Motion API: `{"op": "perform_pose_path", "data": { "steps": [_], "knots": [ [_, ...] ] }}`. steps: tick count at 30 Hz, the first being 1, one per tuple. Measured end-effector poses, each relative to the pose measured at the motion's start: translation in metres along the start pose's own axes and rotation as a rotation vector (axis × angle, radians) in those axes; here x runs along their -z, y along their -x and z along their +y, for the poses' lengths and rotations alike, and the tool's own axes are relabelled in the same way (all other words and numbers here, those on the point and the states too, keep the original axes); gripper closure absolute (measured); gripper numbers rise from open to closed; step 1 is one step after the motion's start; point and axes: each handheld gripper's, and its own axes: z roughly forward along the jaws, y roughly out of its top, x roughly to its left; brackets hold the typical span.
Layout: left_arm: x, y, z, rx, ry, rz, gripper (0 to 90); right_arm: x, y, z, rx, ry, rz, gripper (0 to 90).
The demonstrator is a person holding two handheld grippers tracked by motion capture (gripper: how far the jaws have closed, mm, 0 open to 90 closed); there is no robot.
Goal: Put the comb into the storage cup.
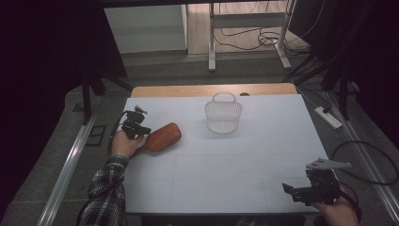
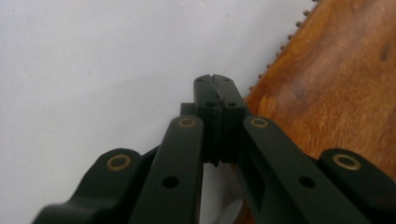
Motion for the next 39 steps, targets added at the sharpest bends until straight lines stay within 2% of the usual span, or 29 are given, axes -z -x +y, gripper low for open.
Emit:
{"op": "perform_pose_path", "data": {
  "steps": [6, 14, 29, 33, 39],
  "knots": [
    [0.002, 0.001, -0.011, 0.002, -0.007, 0.006, 89.2, 0.0, 0.0, 0.0, 0.003, 0.002, -0.001, 0.9],
    [0.005, 0.001, -0.024, 0.024, -0.009, -0.005, 89.2, 0.0, -0.001, 0.0, 0.008, 0.004, 0.0, 1.0],
    [0.01, 0.007, -0.037, 0.034, -0.013, -0.003, 89.1, 0.001, -0.002, 0.0, 0.018, 0.009, 0.0, 1.1],
    [0.012, 0.006, -0.038, 0.039, 0.004, -0.005, 88.9, 0.0, -0.002, 0.001, 0.02, 0.009, 0.002, 1.1],
    [0.025, 0.005, -0.044, 0.044, 0.055, -0.024, 81.7, 0.001, -0.002, 0.0, 0.021, 0.012, 0.002, 1.1]
  ]
}}
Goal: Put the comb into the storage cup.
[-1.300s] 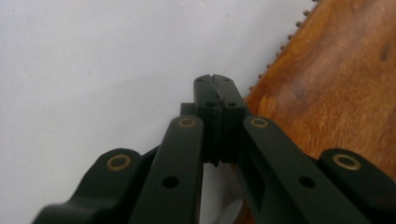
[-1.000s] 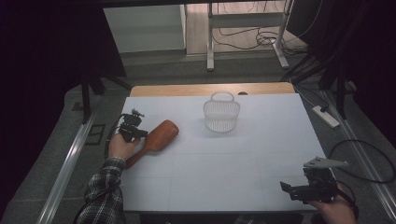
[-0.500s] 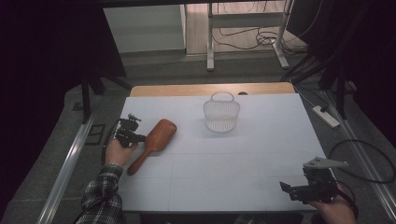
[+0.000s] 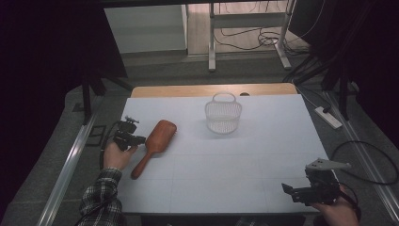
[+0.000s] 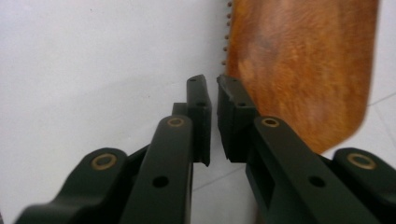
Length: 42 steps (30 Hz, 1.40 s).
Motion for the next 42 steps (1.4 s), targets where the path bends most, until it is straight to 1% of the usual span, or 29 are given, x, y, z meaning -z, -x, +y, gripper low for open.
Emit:
{"op": "perform_pose_path", "data": {
  "steps": [3, 5, 7, 9, 12, 14, 16, 21, 25, 33, 34, 35, 36, 40, 42],
  "knots": [
    [0.008, 0.001, -0.004, -0.001, 0.026, -0.023, 77.5, 0.0, 0.0, 0.0, 0.002, 0.001, 0.001, 1.1],
    [0.011, 0.001, -0.007, -0.003, 0.028, -0.035, 76.4, 0.0, 0.0, 0.0, 0.002, 0.001, 0.002, 1.1],
    [0.014, 0.002, -0.01, -0.008, 0.028, -0.047, 73.4, 0.0, 0.0, 0.0, 0.004, 0.001, 0.002, 1.1],
    [0.015, 0.002, -0.013, -0.008, 0.025, -0.049, 70.2, 0.0, -0.001, 0.0, 0.006, 0.001, 0.002, 1.1],
    [0.019, 0.002, -0.017, -0.001, 0.031, -0.054, 64.9, 0.0, -0.001, 0.0, 0.008, 0.002, 0.002, 1.1],
    [0.022, 0.003, -0.019, 0.006, 0.039, -0.065, 60.7, 0.0, -0.001, 0.0, 0.008, 0.002, 0.002, 1.1],
    [0.024, 0.004, -0.021, 0.004, 0.041, -0.066, 58.6, 0.0, -0.001, 0.0, 0.008, 0.002, 0.002, 1.1],
    [0.028, 0.009, -0.027, 0.001, 0.035, -0.058, 47.1, 0.0, -0.001, 0.0, 0.009, 0.003, 0.002, 1.1],
    [0.03, 0.012, -0.031, 0.005, 0.04, -0.065, 39.0, 0.0, -0.001, 0.0, 0.01, 0.002, 0.002, 1.1],
    [0.035, 0.019, -0.038, 0.003, 0.047, -0.073, 27.8, 0.0, -0.001, 0.0, 0.012, 0.0, 0.002, 1.1],
    [0.035, 0.019, -0.038, 0.005, 0.048, -0.076, 26.6, 0.0, -0.001, 0.0, 0.012, 0.0, 0.002, 1.1],
    [0.037, 0.02, -0.039, -0.002, 0.048, -0.085, 25.1, 0.0, -0.001, 0.0, 0.012, -0.001, 0.002, 1.1],
    [0.037, 0.021, -0.04, 0.002, 0.051, -0.085, 23.0, 0.0, -0.001, 0.0, 0.013, -0.001, 0.002, 1.1],
    [0.038, 0.023, -0.044, 0.005, 0.048, -0.096, 20.4, 0.0, -0.001, 0.0, 0.012, -0.002, 0.003, 1.1],
    [0.039, 0.023, -0.045, 0.0, 0.047, -0.095, 16.9, 0.0, -0.002, 0.0, 0.013, -0.001, 0.003, 1.1]
  ]
}}
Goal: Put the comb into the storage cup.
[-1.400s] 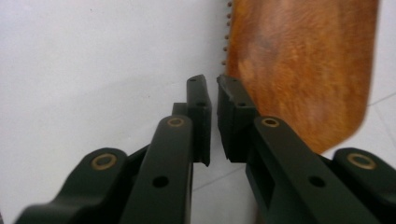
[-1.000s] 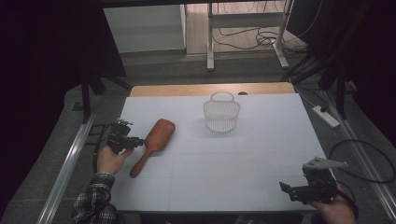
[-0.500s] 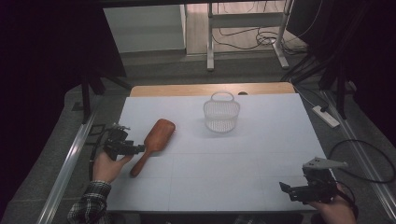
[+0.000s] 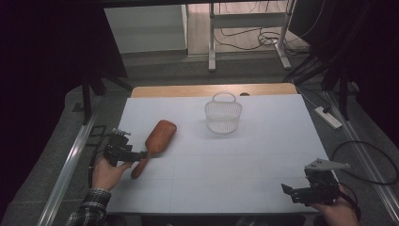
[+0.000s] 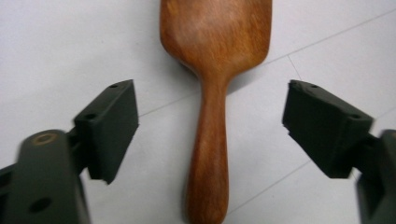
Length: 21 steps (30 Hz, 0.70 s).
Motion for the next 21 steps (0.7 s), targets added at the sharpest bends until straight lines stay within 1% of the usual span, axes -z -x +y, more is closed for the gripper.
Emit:
{"op": "perform_pose_path", "data": {
  "steps": [6, 8, 10, 12, 15, 18, 19, 20, 21],
  "knots": [
    [0.002, 0.004, -0.002, -0.005, 0.003, 0.008, 9.1, 0.0, 0.0, 0.0, 0.002, 0.001, 0.002, 1.1],
    [0.002, 0.005, -0.002, -0.009, -0.004, 0.015, 6.3, 0.0, 0.0, 0.0, 0.002, 0.001, 0.001, 1.1],
    [0.0, 0.007, -0.002, -0.017, -0.022, 0.024, 4.1, 0.0, 0.0, 0.0, 0.003, 0.001, 0.002, 1.1],
    [-0.002, 0.008, -0.001, -0.023, -0.03, 0.025, 2.0, 0.0, 0.0, 0.0, 0.003, 0.001, 0.001, 1.1],
    [-0.005, 0.01, 0.0, -0.024, -0.034, 0.011, 0.2, 0.0, 0.0, 0.0, 0.005, -0.001, 0.0, 1.1],
    [-0.009, 0.012, 0.001, -0.042, -0.04, 0.014, 0.0, 0.0, 0.0, 0.0, 0.007, 0.0, -0.001, 1.1],
    [-0.009, 0.012, 0.001, -0.042, -0.04, 0.014, 0.0, 0.0, 0.0, 0.0, 0.007, 0.0, -0.001, 1.1],
    [-0.012, 0.013, 0.002, -0.054, -0.048, 0.018, 0.0, 0.0, 0.0, 0.0, 0.007, -0.002, 0.0, 1.1],
    [-0.014, 0.013, 0.002, -0.056, -0.051, 0.018, 0.0, 0.0, 0.0, 0.0, 0.007, -0.001, 0.0, 1.1]
  ]
}}
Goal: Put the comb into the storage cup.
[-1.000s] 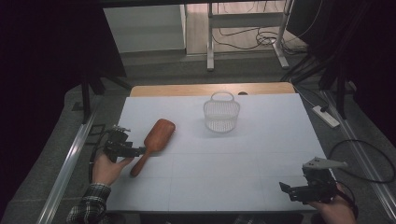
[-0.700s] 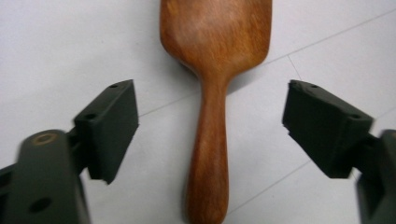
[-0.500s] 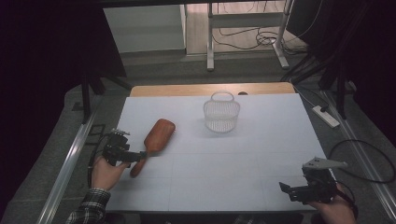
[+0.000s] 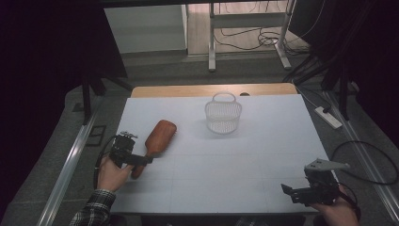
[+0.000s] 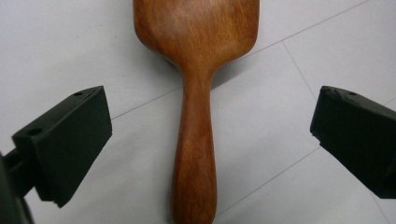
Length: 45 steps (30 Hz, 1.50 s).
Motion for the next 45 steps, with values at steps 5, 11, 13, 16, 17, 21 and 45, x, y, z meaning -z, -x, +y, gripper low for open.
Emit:
{"op": "perform_pose_path", "data": {
  "steps": [5, 11, 13, 16, 17, 21, 45],
  "knots": [
    [-0.008, -0.001, 0.001, -0.008, -0.016, 0.008, 0.0, 0.0, 0.0, 0.0, 0.002, -0.003, -0.003, 1.1],
    [-0.017, -0.003, 0.002, -0.009, -0.029, 0.004, 0.0, -0.001, 0.0, 0.0, 0.004, -0.005, -0.003, 1.1],
    [-0.02, -0.003, 0.002, -0.012, -0.04, 0.003, 0.0, -0.001, 0.0, 0.0, 0.004, -0.005, -0.003, 1.1],
    [-0.026, -0.003, 0.005, -0.022, -0.058, 0.008, 0.0, -0.001, -0.001, 0.0, 0.004, -0.006, -0.003, 1.1],
    [-0.026, -0.003, 0.005, -0.022, -0.058, 0.008, 0.0, -0.001, -0.001, 0.0, 0.005, -0.007, -0.003, 1.1],
    [-0.034, -0.006, 0.006, -0.02, -0.075, -0.006, 0.0, -0.001, -0.001, 0.0, 0.006, -0.007, -0.002, 1.1],
    [-0.036, -0.001, 0.011, -0.065, -0.078, 0.033, 46.4, -0.001, -0.001, 0.0, 0.01, -0.013, -0.002, 1.1]
  ]
}}
